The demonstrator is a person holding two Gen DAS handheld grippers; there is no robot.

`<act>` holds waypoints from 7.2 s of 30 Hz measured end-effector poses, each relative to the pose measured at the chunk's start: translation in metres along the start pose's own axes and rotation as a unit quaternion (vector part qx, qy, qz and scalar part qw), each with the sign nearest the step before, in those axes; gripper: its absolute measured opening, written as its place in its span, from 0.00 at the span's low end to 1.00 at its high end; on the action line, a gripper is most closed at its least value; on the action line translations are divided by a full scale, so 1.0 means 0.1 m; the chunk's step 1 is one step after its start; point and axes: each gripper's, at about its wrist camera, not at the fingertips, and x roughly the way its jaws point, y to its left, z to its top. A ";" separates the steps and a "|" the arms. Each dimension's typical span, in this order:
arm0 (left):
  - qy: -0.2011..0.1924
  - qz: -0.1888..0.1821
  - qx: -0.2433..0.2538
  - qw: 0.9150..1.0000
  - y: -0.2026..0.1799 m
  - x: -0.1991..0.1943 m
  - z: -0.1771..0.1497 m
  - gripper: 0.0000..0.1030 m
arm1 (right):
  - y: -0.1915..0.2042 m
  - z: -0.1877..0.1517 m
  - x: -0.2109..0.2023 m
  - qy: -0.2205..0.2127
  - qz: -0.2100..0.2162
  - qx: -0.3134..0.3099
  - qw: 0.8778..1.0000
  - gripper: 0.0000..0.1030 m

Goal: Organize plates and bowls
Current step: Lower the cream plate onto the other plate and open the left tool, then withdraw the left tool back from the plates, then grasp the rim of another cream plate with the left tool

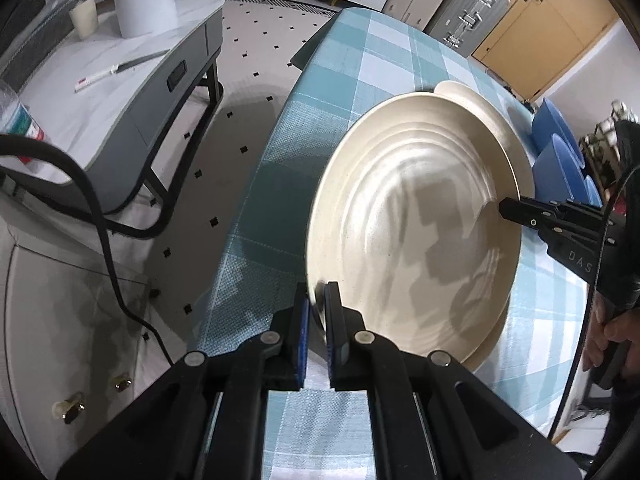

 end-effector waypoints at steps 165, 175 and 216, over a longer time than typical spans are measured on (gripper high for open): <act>-0.315 0.037 0.110 0.942 -1.56 -1.15 -1.22 0.96 | -0.37 -3.16 -2.08 -0.395 -0.135 0.193 0.888 0.99; -0.327 0.038 0.144 0.933 -1.47 -1.33 -0.40 0.96 | -0.39 -2.73 -2.06 -0.398 -0.120 0.167 0.894 0.99; 0.001 0.011 0.182 0.983 -1.50 1.03 1.80 0.39 | -0.76 -0.60 -1.40 -0.349 -0.088 0.069 0.931 0.99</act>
